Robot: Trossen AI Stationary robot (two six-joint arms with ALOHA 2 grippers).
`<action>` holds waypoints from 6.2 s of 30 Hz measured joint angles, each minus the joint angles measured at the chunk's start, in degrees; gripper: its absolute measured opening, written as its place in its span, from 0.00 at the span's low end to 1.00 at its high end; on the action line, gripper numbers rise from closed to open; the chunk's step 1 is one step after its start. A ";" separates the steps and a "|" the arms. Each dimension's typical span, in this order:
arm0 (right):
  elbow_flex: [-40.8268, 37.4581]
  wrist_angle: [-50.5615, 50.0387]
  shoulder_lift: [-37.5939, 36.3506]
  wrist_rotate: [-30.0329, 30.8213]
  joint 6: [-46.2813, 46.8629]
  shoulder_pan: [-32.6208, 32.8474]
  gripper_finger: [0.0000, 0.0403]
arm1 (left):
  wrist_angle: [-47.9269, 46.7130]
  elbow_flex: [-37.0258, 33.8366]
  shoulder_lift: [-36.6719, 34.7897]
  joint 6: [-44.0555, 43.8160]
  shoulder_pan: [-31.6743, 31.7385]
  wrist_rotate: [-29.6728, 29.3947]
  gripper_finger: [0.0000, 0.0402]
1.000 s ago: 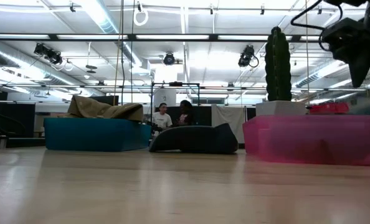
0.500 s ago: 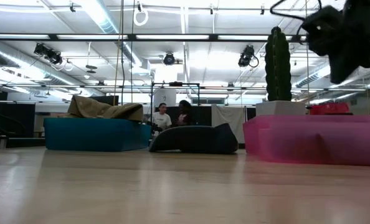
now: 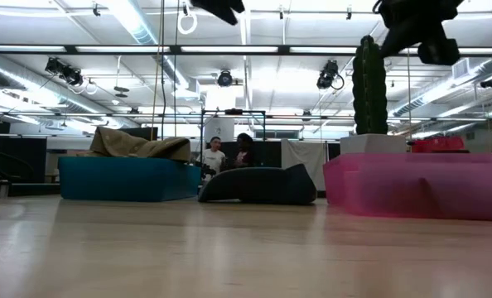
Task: Pick & Place hat
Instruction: Put the blue cap into the red bin
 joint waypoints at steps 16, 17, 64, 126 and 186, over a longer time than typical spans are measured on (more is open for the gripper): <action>0.00 3.24 -0.60 8.40 -0.63 4.38 0.01 | -7.44 0.00 17.47 14.33 1.82 5.71 0.71; 0.00 3.39 -0.74 8.93 -0.36 4.95 0.01 | -7.63 0.00 18.49 14.23 2.06 5.65 0.71; -0.07 4.64 -1.86 19.11 9.03 16.67 0.01 | 4.14 -12.34 32.37 -3.29 3.65 0.96 0.71; -0.07 5.50 -1.84 31.64 23.90 16.57 0.04 | 19.81 -13.07 -5.70 -22.20 -1.76 -26.58 0.03; 0.27 104.90 17.56 2.52 0.99 -4.22 0.58 | 80.58 -13.05 -4.05 4.20 -5.45 1.41 0.03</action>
